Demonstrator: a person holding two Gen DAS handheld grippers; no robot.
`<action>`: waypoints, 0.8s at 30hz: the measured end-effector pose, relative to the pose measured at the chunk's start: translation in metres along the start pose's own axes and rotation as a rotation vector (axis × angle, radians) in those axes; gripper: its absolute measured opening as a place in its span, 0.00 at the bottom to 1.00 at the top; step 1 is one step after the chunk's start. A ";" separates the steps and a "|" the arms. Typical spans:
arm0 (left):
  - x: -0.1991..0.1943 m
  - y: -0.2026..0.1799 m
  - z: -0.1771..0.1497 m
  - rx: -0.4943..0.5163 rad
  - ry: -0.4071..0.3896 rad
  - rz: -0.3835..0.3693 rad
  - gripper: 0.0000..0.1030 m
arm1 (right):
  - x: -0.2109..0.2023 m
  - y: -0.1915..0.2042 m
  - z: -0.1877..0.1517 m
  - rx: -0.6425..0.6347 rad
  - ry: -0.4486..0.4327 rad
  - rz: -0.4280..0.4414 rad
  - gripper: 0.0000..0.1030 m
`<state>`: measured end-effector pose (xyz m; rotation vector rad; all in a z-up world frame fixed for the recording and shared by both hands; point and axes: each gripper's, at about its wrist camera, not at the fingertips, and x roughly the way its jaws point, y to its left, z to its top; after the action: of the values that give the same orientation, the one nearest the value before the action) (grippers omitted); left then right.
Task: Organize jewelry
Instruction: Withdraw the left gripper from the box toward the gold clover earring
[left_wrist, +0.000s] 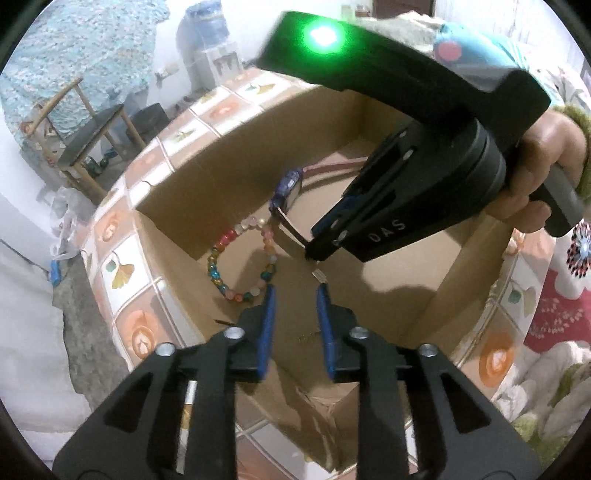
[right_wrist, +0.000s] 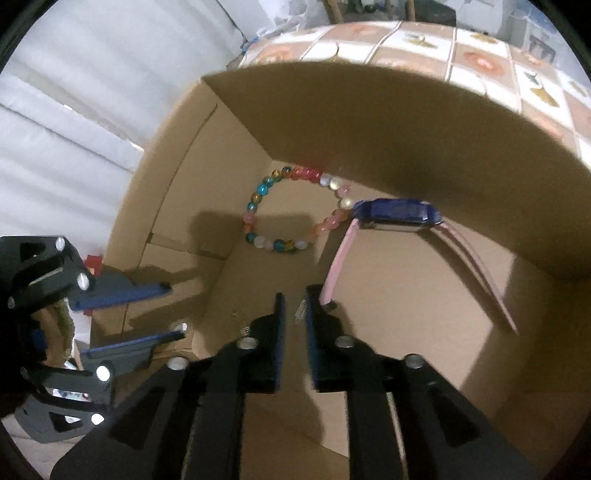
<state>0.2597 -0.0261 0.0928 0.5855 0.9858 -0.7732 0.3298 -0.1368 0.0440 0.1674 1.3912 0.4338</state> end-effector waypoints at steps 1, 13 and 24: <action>-0.005 0.000 -0.001 -0.006 -0.018 0.003 0.30 | -0.005 0.000 -0.003 -0.002 -0.014 0.000 0.22; -0.091 -0.020 -0.073 -0.202 -0.341 -0.021 0.74 | -0.154 -0.007 -0.109 -0.064 -0.537 0.145 0.41; -0.037 -0.081 -0.124 -0.353 -0.235 -0.274 0.74 | -0.078 -0.041 -0.224 0.240 -0.485 0.144 0.41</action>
<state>0.1202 0.0279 0.0635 0.0513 0.9650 -0.8629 0.1112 -0.2358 0.0597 0.5369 0.9510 0.3160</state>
